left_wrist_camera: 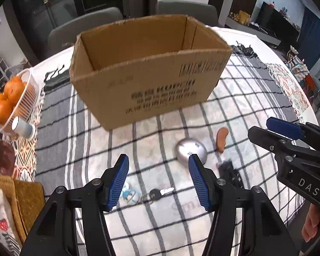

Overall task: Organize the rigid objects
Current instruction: 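Move both grippers back toward the silver egg and keychain, then grasp the white figurine keychain with the left gripper while the right gripper grasps the black charger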

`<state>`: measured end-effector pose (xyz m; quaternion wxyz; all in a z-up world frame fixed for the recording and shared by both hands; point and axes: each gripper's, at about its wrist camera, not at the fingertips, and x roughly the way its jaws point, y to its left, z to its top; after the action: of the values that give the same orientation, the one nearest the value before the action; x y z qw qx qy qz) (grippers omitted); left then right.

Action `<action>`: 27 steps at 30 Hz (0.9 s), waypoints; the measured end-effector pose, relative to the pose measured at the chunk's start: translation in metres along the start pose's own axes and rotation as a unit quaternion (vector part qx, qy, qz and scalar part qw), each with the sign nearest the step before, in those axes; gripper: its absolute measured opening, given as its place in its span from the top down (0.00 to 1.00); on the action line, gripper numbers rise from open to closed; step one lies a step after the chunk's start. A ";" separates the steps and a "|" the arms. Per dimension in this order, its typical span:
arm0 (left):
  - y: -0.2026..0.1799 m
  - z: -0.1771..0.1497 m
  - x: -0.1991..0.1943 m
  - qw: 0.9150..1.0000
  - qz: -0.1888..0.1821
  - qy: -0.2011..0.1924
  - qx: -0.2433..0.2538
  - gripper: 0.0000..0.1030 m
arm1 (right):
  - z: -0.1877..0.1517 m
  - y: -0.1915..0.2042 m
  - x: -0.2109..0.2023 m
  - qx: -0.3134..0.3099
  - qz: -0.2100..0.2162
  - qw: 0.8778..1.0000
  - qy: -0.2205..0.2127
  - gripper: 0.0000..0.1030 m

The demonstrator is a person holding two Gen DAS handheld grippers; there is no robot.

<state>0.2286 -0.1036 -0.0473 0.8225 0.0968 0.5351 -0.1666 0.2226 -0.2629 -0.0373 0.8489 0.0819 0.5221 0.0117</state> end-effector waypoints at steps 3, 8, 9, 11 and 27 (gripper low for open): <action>0.004 -0.008 0.003 1.000 0.008 0.006 -0.002 0.44 | -0.009 0.004 0.007 0.002 0.001 1.000 0.010 0.57; 0.012 -0.019 0.014 0.999 0.027 0.021 0.000 0.44 | -0.020 0.010 0.018 -0.001 -0.021 0.999 0.026 0.57; 0.014 -0.021 0.016 0.999 0.030 0.026 -0.002 0.44 | -0.021 0.011 0.021 -0.004 -0.027 0.999 0.031 0.57; 0.018 -0.025 0.023 0.999 0.028 0.039 -0.009 0.44 | -0.024 0.012 0.027 -0.007 -0.034 0.998 0.044 0.57; 0.048 -0.047 0.064 0.992 0.039 0.088 -0.082 0.44 | -0.043 0.015 0.077 0.008 -0.076 0.990 0.122 0.57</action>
<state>0.2306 -0.0544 -0.1256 0.7834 0.0644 0.6129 -0.0804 0.2207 -0.2341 -0.1222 0.7764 0.0469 0.6267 -0.0467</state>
